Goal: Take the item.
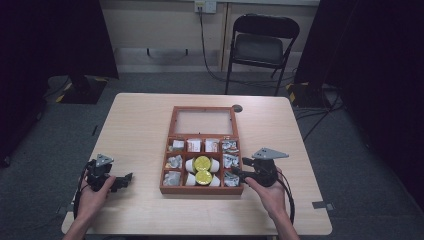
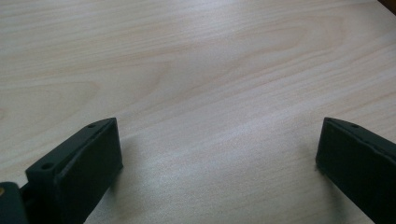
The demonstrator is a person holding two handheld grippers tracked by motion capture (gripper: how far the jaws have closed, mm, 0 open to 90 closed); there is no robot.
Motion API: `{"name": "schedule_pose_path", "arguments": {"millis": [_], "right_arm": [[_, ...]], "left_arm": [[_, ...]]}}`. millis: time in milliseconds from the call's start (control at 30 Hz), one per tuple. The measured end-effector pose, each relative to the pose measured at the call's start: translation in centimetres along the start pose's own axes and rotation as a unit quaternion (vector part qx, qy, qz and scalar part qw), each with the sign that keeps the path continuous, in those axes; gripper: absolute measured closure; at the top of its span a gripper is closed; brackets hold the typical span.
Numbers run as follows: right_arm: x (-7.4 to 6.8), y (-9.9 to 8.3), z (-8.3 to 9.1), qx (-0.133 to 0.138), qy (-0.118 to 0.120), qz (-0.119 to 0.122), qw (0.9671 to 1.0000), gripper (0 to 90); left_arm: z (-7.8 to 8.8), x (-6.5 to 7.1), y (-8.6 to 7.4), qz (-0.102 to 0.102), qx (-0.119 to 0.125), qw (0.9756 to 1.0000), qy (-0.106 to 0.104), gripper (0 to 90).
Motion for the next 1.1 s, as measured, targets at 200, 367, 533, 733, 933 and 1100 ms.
{"name": "schedule_pose_path", "arguments": {"millis": [200,367,533,733,933,1100], "right_arm": [[-1.1,0.7,-1.0,0.000,0.014,0.008,0.9999,39.0],[-2.3,0.6,-2.0,-0.009,0.024,0.021,0.9995,38.7],[-2.9,0.8,-2.4,-0.009,0.031,0.023,0.9992,39.6],[-4.1,1.1,-3.5,-0.013,0.046,0.033,0.9983,41.0],[-4.9,1.8,-4.2,-0.016,0.057,0.040,0.9974,41.2],[-6.0,2.1,-5.3,-0.019,0.067,0.054,0.9961,40.8]], "left_arm": [[0.0,0.0,0.0,0.000,0.000,1.0000,0.000,0.0],[0.0,0.0,0.0,0.000,0.000,1.0000,0.000,0.0],[0.0,0.0,0.0,0.000,0.000,1.0000,0.000,0.0],[0.0,0.0,0.0,0.000,0.000,1.0000,0.000,0.0],[0.0,0.0,0.0,0.000,0.000,1.0000,0.000,0.0],[0.0,0.0,0.0,0.000,0.000,1.0000,0.000,0.0]]}}
Point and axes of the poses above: each handheld gripper's, and its own axes: z roughly backward along the jaws, y roughly out of its top, x roughly to its right, the point moved 9 cm from there along -z, roughly forward along the jaws, and after that the axes turned 4 degrees about x, right-handed, at the moved point
